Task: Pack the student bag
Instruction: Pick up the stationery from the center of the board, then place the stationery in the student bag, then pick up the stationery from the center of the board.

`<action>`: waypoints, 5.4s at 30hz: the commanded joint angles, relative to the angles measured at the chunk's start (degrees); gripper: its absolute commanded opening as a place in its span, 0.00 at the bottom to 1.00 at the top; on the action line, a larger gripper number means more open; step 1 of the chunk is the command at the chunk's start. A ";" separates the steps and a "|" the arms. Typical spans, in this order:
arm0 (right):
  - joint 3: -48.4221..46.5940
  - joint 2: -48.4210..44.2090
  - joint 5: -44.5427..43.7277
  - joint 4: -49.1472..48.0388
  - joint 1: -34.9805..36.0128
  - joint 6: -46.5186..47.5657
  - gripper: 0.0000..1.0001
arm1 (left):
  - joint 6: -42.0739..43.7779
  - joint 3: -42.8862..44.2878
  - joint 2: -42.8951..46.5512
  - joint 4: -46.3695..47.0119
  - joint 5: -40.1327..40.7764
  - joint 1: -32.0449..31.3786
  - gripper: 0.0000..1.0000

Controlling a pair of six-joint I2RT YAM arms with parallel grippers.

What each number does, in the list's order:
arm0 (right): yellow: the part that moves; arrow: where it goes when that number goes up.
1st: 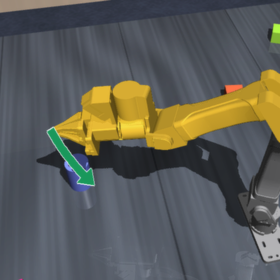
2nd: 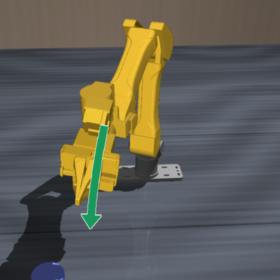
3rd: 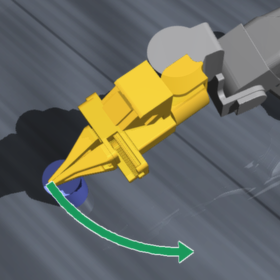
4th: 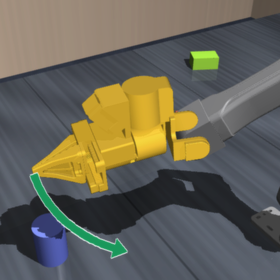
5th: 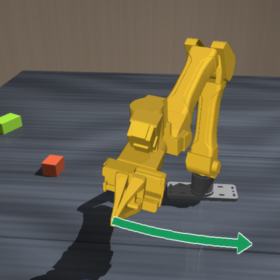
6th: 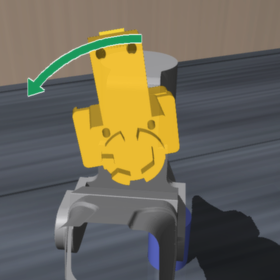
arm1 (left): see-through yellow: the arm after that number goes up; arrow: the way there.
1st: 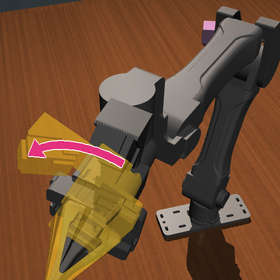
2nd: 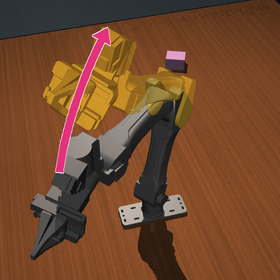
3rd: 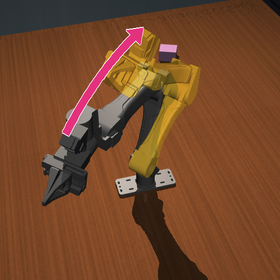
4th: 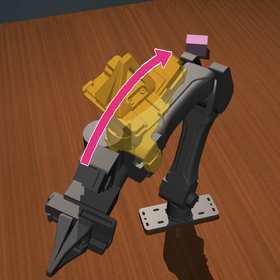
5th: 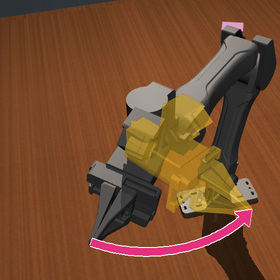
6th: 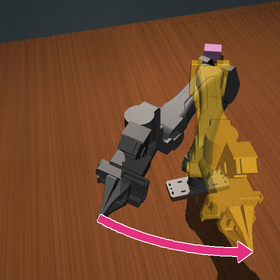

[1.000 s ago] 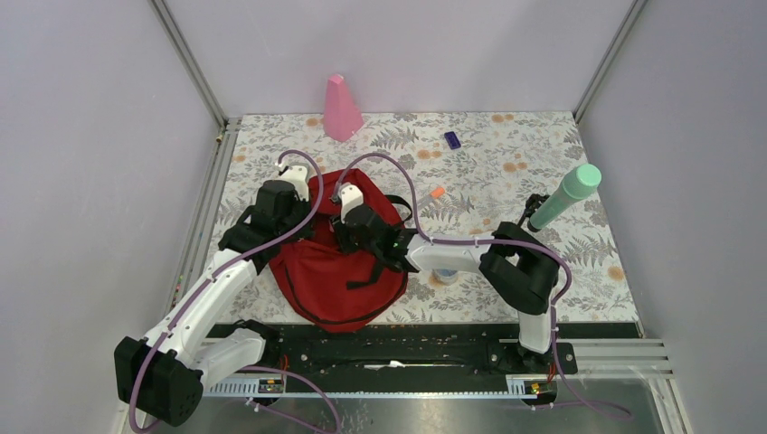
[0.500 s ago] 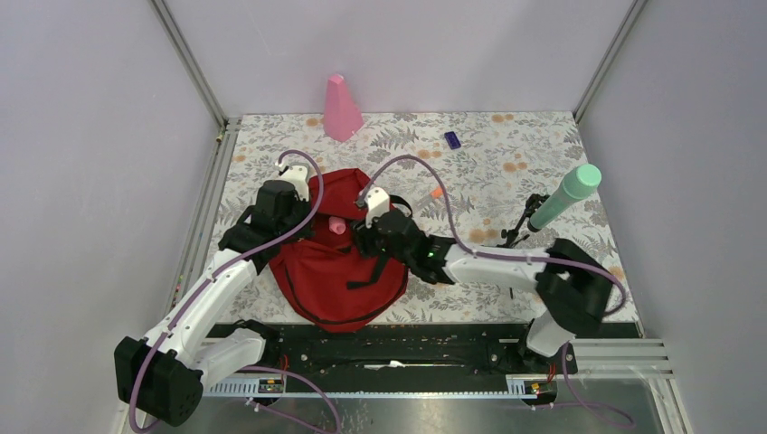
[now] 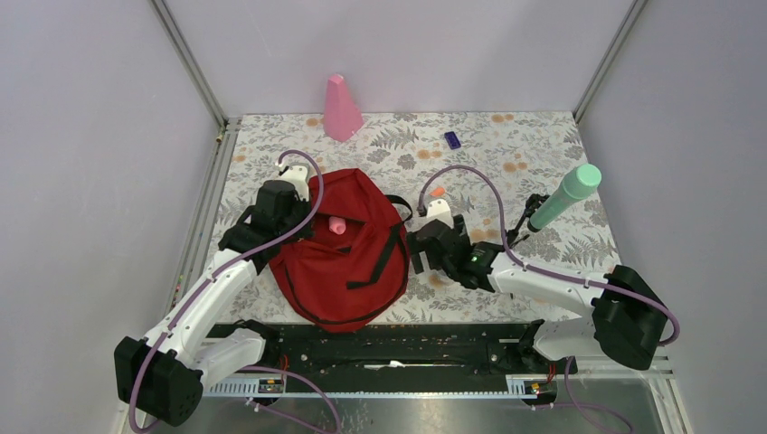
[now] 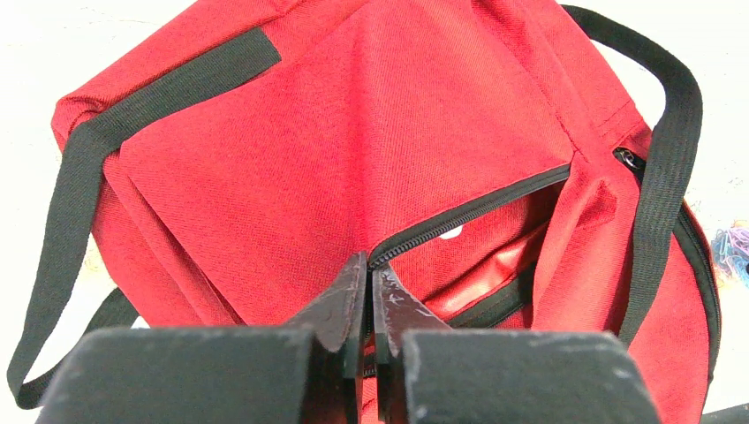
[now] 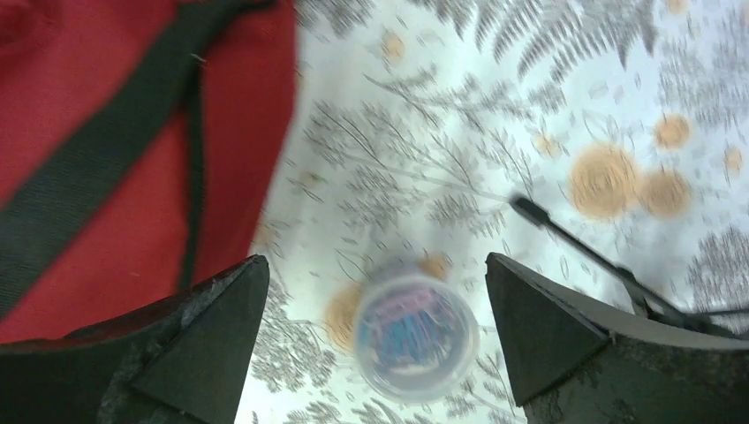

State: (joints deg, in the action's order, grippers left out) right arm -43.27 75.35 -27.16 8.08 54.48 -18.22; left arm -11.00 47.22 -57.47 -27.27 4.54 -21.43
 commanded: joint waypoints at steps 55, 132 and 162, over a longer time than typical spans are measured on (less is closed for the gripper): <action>-7.57 -5.04 0.79 10.73 -1.61 -7.27 0.24 | -4.15 4.57 0.69 3.25 -3.73 0.16 0.00; -19.85 22.47 -0.53 -36.39 9.24 8.42 0.64 | -5.36 4.65 0.60 1.43 -7.35 3.33 0.00; -48.74 33.51 -3.43 13.49 -11.77 -10.68 0.72 | -3.82 4.64 4.07 1.11 -5.01 4.34 0.00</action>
State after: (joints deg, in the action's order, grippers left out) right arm -87.22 105.06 -29.41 19.59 45.71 -23.68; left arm -14.63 50.98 -56.38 -30.85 -1.50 -17.72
